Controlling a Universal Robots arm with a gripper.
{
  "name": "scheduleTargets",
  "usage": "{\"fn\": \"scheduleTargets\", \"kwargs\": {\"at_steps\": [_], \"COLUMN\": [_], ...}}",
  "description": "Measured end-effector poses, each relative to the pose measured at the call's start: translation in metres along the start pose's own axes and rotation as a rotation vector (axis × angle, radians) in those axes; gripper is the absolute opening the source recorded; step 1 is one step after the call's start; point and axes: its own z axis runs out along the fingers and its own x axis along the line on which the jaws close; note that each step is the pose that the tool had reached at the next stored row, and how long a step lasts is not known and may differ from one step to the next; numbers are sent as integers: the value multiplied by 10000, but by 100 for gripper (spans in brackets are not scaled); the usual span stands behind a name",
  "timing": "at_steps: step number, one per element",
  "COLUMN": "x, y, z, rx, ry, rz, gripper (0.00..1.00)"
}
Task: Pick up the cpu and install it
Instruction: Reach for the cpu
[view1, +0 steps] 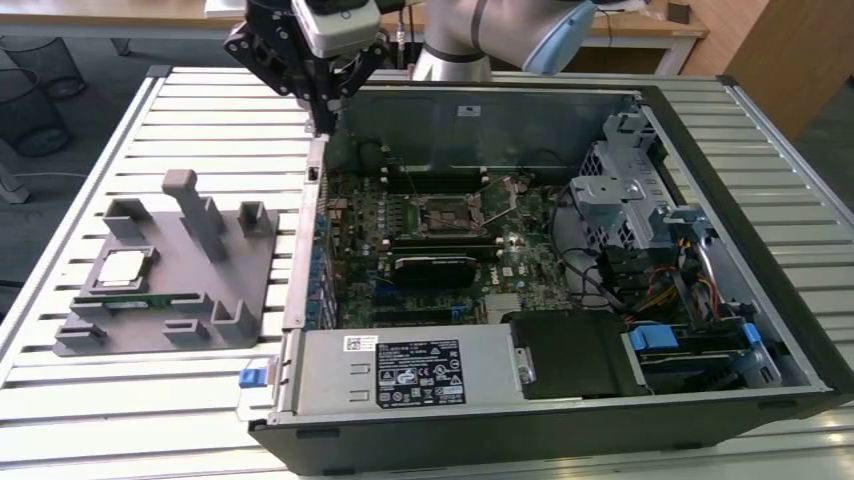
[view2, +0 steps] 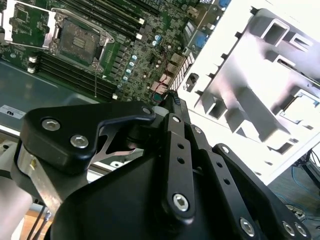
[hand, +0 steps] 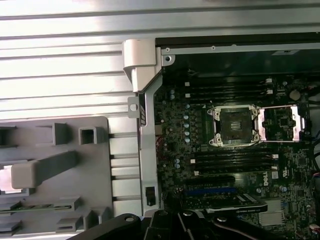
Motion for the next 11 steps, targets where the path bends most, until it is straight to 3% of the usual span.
{"fn": "scheduleTargets", "kwargs": {"at_steps": [11], "x": [86], "y": [-7], "z": [2], "rx": [0], "ry": [0], "rz": [0], "gripper": [11]}}
